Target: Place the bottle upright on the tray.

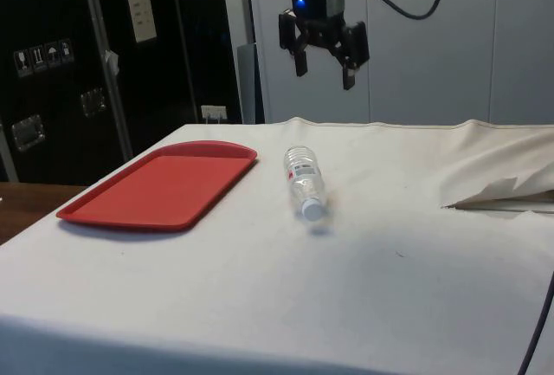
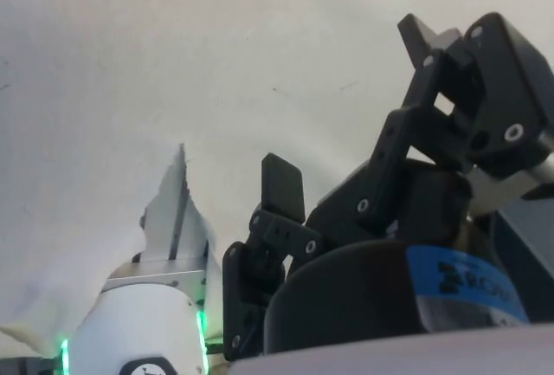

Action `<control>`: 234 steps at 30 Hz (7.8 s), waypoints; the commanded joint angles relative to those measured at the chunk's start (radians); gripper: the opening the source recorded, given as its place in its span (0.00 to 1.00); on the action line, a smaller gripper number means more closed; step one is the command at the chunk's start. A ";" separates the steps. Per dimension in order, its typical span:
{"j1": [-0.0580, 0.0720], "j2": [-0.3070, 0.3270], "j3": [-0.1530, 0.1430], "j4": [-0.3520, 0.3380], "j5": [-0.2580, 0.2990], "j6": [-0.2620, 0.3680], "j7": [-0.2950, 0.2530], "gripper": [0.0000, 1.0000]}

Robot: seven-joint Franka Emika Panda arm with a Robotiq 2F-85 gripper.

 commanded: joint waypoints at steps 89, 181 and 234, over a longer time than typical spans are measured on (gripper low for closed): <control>0.001 0.193 0.033 -0.015 -0.543 0.150 0.018 1.00; 0.029 0.535 0.190 0.121 -1.077 -0.042 0.389 1.00; 0.033 0.673 0.231 0.170 -1.122 -0.153 0.567 1.00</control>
